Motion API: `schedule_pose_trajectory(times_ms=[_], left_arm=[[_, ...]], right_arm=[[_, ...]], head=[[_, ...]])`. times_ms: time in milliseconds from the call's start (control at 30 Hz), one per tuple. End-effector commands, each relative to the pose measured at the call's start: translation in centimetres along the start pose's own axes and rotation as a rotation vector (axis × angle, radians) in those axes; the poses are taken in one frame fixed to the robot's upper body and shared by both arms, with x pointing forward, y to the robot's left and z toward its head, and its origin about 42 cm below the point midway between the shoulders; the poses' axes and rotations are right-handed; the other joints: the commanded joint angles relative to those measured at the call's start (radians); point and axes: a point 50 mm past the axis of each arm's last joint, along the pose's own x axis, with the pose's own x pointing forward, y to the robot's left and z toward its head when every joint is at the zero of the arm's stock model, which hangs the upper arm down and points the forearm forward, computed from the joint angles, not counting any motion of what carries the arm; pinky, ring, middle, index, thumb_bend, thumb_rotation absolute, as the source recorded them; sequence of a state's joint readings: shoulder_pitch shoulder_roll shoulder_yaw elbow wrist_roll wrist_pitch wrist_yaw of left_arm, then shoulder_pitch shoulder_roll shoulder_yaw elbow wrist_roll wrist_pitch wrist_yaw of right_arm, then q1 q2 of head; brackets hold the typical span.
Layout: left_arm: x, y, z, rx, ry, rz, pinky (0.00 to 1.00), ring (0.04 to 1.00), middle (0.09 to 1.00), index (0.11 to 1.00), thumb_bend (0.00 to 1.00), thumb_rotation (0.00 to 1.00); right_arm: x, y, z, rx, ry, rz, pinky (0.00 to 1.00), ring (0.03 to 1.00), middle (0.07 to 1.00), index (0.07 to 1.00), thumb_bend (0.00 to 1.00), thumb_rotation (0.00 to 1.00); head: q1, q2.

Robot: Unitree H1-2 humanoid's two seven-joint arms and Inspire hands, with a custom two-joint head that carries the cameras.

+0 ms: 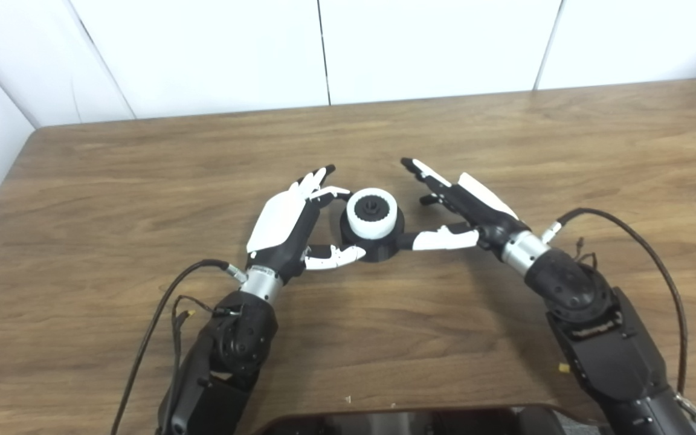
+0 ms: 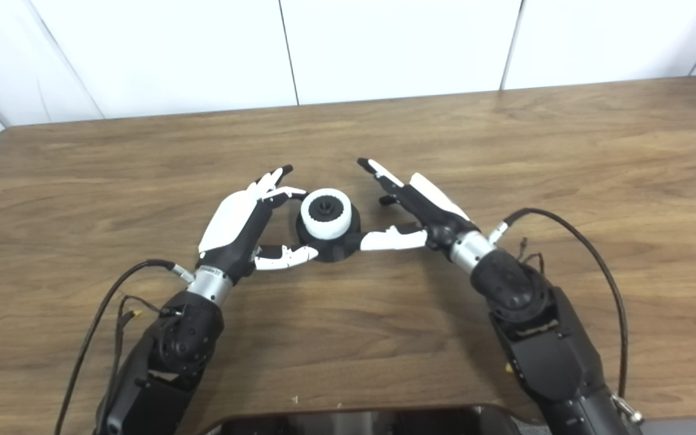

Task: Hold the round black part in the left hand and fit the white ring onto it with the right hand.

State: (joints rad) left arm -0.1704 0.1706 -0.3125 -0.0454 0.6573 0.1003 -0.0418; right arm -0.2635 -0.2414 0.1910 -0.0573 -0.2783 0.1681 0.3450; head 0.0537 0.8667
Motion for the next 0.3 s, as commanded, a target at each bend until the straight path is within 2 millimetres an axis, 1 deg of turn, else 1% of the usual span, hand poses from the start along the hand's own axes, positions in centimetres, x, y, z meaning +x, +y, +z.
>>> schedule_pose_trajectory(times_ms=[0,100,267], left_arm=[[0.2,1.2,0.2,-0.006,-0.023,0.033,1.00,1.000,1.000,0.726,1.00,0.45],[0.1,1.3,0.1,-0.030,-0.015,0.040,1.00,1.000,1.000,0.736,1.00,0.45],[0.0,1.3,-0.2,-0.077,-0.015,0.055,1.00,1.000,1.000,0.750,1.00,0.46]], right_arm=[[0.4,-1.2,1.4,0.033,-0.108,-0.037,0.97,0.999,1.000,1.000,1.00,0.66],[0.2,-1.2,0.9,0.100,-0.122,-0.049,0.94,0.998,1.000,1.000,1.00,0.65],[-0.2,-1.0,0.1,0.121,-0.119,-0.057,0.88,0.979,1.000,1.000,1.00,0.68]], head=[[0.000,0.001],[0.000,0.002],[-0.001,0.000]])
